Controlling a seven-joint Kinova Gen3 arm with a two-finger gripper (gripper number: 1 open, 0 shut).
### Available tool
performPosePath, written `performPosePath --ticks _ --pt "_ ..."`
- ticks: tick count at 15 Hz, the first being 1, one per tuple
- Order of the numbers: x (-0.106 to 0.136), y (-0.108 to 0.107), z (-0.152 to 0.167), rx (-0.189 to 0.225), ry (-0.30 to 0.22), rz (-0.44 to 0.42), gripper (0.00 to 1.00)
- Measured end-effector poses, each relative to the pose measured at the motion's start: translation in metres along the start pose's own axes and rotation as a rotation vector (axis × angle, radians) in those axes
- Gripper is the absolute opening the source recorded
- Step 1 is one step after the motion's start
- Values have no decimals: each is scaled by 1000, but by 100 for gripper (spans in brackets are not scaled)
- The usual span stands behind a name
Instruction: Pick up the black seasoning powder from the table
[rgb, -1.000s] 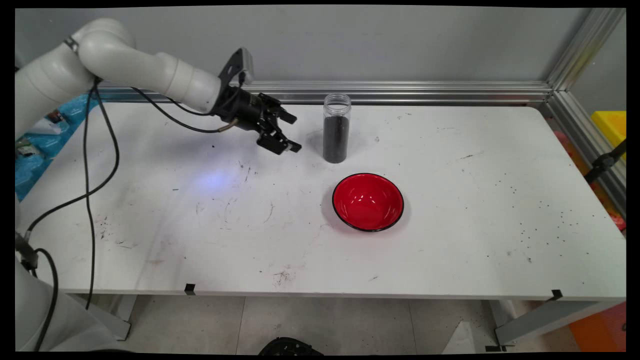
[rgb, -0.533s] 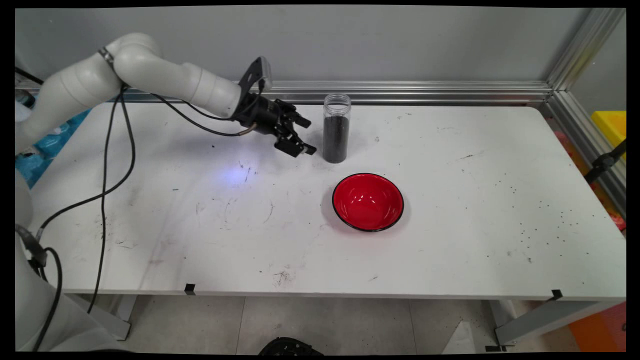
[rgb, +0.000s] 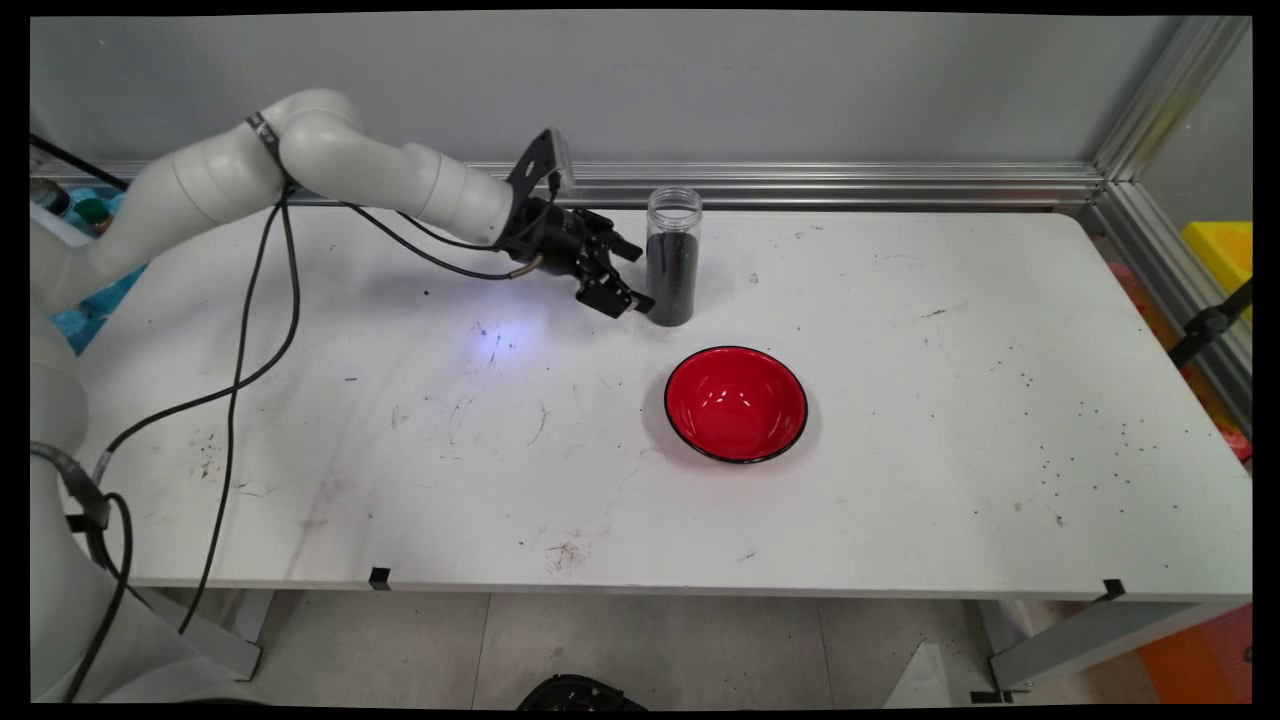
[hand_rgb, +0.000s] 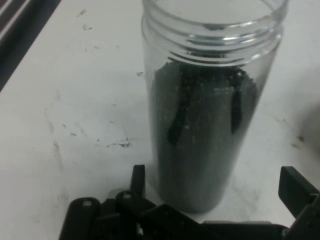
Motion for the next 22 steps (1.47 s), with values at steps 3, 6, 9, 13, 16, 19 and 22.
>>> performPosePath --ticks 3,6,9,13,16,19,22 --pt "-1 -2 8 2 2 -3 100" --pt "-4 -3 15 1 -1 -7 100" --pt "-6 -4 23 -4 -4 -9 100" --pt "-7 -6 33 -6 -5 -11 100" --pt "-7 -7 39 -7 -4 -15 100" --pt "-6 -9 47 -9 -2 -20 100" --pt "-7 -10 52 -13 -4 -26 100"
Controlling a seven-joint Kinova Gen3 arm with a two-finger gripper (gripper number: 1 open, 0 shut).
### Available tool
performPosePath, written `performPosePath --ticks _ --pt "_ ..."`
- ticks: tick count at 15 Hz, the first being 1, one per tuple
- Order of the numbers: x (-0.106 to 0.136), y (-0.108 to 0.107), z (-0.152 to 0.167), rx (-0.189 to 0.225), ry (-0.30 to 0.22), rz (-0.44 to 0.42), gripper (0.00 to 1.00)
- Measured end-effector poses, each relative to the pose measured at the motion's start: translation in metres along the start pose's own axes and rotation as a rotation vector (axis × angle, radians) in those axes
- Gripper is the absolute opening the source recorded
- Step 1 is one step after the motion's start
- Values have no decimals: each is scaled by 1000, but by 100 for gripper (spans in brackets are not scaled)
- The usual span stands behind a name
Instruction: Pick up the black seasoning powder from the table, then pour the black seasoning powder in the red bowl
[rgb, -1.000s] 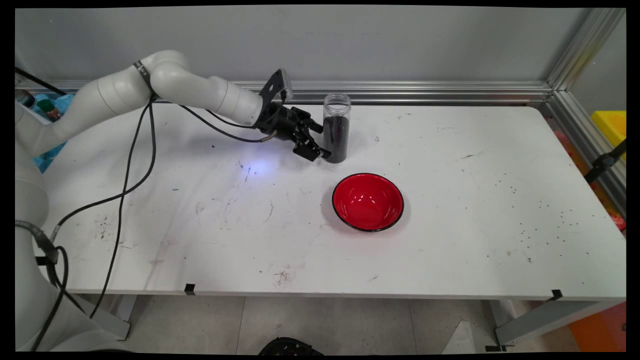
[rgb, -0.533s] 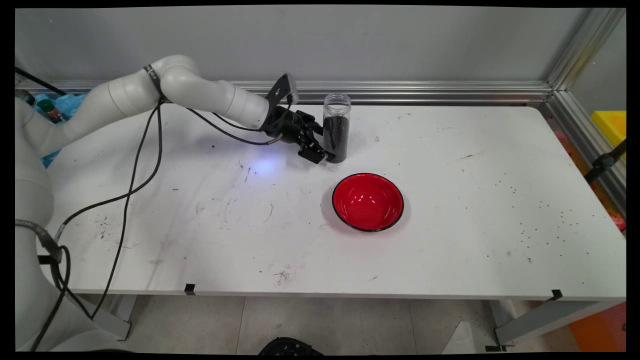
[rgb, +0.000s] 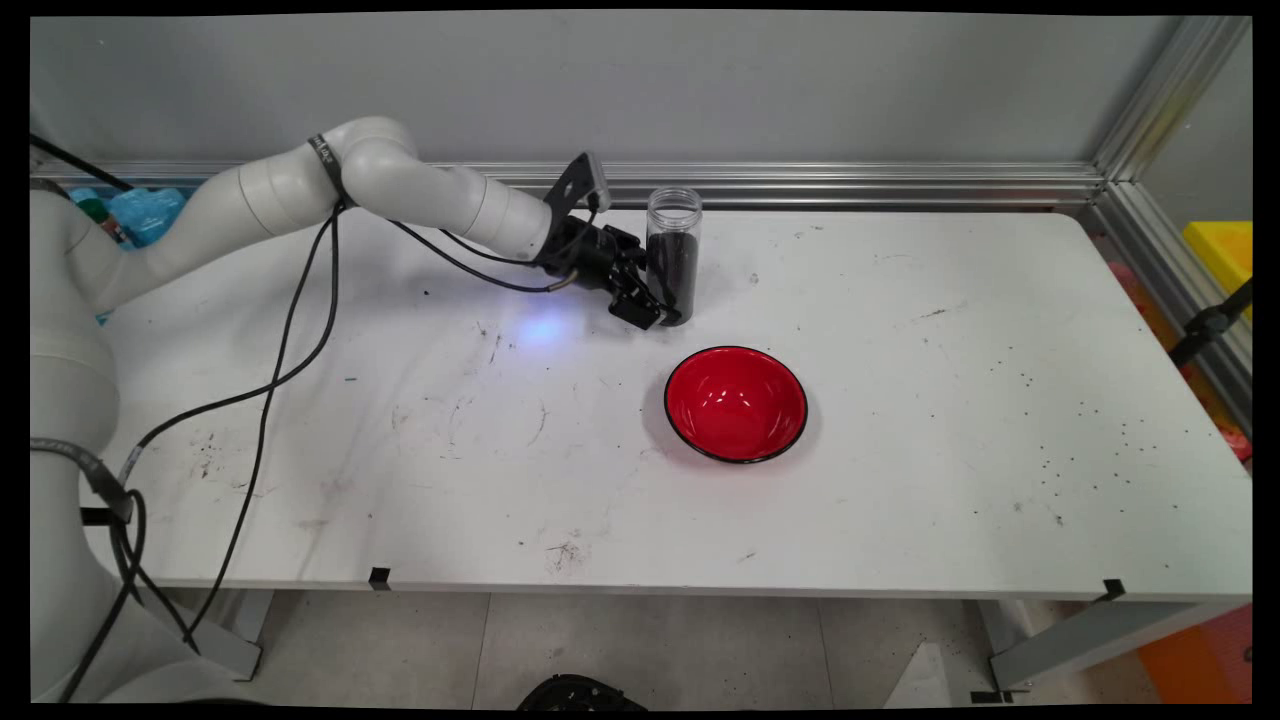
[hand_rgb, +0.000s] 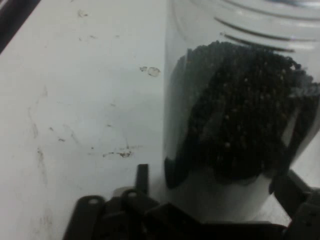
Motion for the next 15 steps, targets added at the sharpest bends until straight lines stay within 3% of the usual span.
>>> performPosePath --ticks 1,2,10,15 --pt "0 0 1 -3 -1 -2 100" --pt "-1 0 3 -8 -4 -4 0" --pt "-4 3 2 -29 -25 -10 0" --pt "12 4 -19 -20 -20 15 0"
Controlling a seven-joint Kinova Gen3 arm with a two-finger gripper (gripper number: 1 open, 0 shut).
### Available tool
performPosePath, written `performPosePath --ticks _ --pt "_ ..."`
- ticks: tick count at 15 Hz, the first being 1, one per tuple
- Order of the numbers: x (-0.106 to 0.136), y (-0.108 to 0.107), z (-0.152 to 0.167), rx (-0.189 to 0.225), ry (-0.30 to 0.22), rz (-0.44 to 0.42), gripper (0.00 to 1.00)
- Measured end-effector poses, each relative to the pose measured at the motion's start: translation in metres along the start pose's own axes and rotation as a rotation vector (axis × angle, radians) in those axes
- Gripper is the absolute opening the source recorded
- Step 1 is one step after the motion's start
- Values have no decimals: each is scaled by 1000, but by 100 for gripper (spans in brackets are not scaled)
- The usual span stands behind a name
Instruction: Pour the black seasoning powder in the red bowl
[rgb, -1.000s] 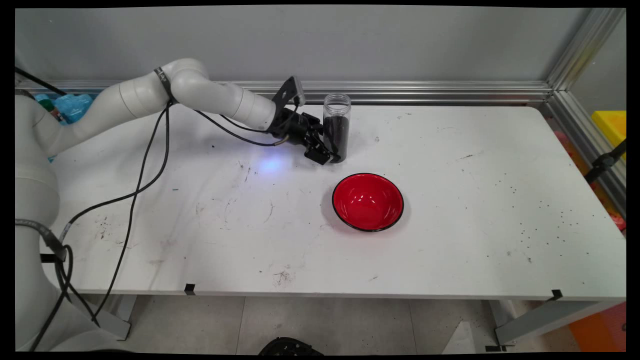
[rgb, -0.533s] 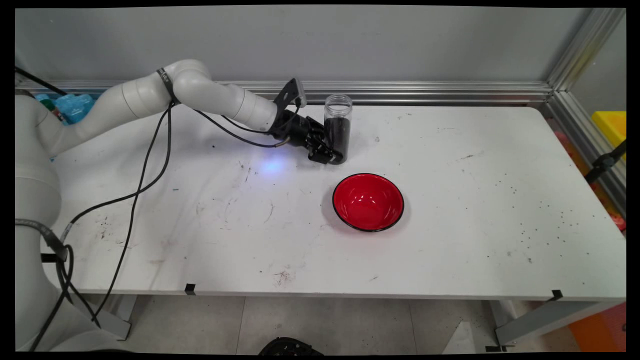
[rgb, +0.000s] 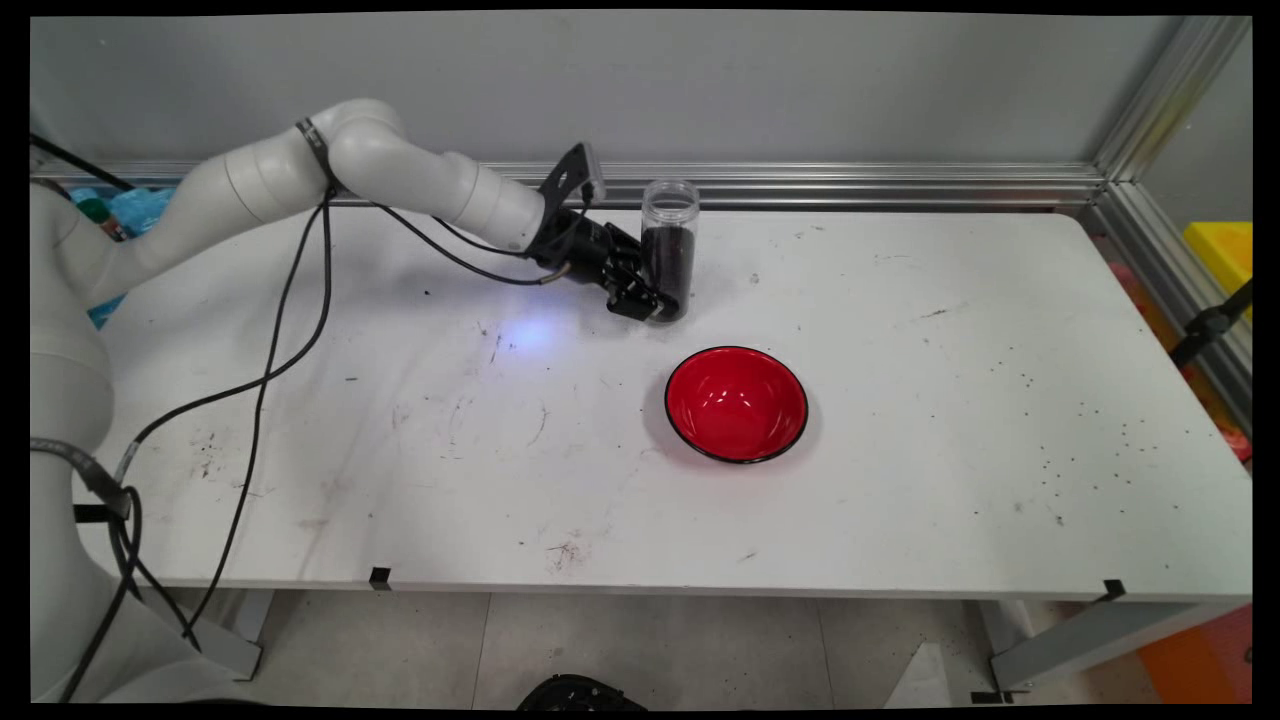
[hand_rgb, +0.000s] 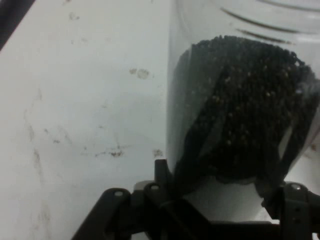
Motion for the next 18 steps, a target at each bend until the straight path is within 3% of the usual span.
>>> performPosePath --ticks 10,14,18 --pt "52 4 -46 19 68 160 0" --pt "46 -2 -51 42 87 246 0" --pt "34 -4 -46 39 91 336 0"
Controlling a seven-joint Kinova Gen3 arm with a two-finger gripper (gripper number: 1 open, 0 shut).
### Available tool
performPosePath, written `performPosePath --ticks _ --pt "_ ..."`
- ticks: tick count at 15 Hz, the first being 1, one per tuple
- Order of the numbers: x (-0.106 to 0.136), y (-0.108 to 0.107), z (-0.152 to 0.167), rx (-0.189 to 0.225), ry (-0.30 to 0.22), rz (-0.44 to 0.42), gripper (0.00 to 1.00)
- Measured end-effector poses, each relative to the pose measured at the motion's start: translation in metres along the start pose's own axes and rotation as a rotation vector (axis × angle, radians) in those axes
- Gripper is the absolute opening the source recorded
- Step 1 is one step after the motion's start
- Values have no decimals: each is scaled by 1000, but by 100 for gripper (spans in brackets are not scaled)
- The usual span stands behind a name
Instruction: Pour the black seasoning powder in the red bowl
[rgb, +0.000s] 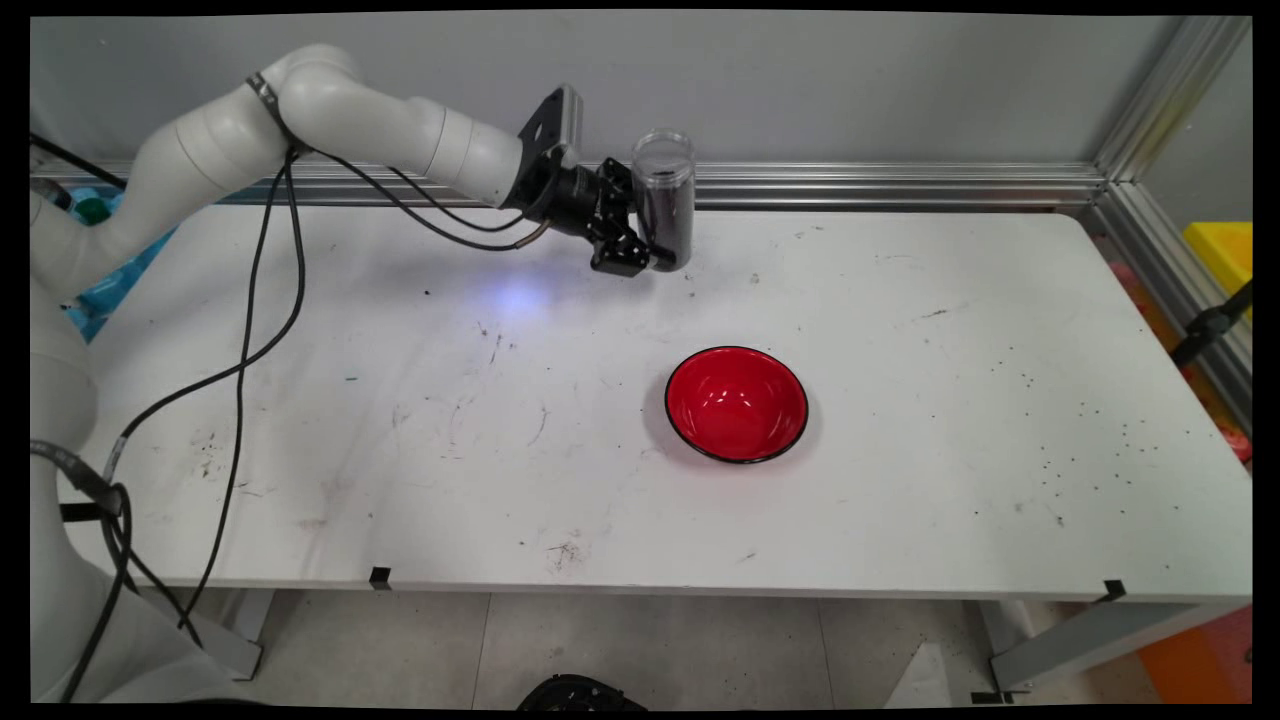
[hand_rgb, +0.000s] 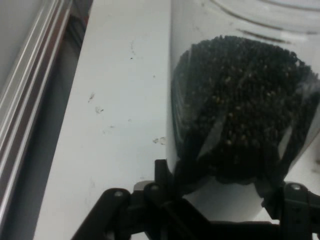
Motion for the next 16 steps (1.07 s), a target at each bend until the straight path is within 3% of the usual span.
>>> performPosePath --ticks 8,16 --pt "-14 2 7 3 19 163 0" --pt "2 7 13 13 51 260 0"
